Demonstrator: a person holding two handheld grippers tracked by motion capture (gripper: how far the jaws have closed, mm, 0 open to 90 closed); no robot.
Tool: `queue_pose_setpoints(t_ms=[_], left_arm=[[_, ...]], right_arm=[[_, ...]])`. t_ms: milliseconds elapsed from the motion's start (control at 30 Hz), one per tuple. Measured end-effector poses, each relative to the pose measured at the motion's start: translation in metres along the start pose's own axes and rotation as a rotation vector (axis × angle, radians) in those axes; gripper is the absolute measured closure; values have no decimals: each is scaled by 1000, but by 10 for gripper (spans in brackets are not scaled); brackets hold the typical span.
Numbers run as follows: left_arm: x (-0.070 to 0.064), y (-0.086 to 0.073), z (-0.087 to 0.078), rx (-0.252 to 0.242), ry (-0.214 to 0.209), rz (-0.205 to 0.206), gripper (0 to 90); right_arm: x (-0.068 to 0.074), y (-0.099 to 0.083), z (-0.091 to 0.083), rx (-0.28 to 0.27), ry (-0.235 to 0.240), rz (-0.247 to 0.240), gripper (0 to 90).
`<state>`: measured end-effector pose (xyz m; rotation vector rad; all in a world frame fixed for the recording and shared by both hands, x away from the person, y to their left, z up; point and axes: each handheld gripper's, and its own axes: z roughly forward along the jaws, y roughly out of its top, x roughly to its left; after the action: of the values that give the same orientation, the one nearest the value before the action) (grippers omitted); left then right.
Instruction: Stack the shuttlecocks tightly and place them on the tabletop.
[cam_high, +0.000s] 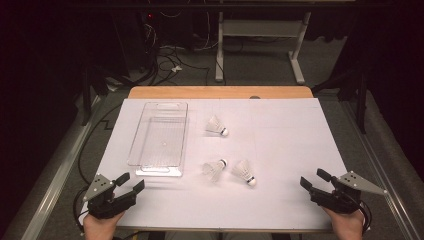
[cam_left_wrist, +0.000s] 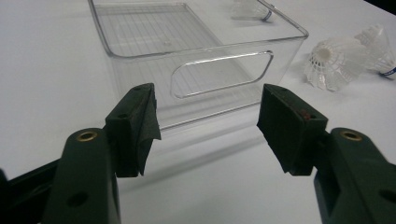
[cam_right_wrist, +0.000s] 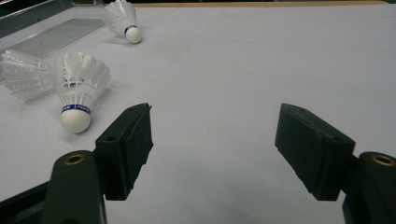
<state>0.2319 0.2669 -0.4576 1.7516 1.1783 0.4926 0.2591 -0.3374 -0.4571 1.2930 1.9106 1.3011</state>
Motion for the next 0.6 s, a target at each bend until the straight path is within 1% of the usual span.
queue_pose_setpoints(t_ms=[433, 600], left_arm=[[-13, 3, 7, 20, -34, 30, 396], [-18, 5, 11, 27, -51, 49, 410]], right_arm=[[0, 0, 0, 2, 2, -2, 276], [0, 0, 0, 3, 3, -1, 275]])
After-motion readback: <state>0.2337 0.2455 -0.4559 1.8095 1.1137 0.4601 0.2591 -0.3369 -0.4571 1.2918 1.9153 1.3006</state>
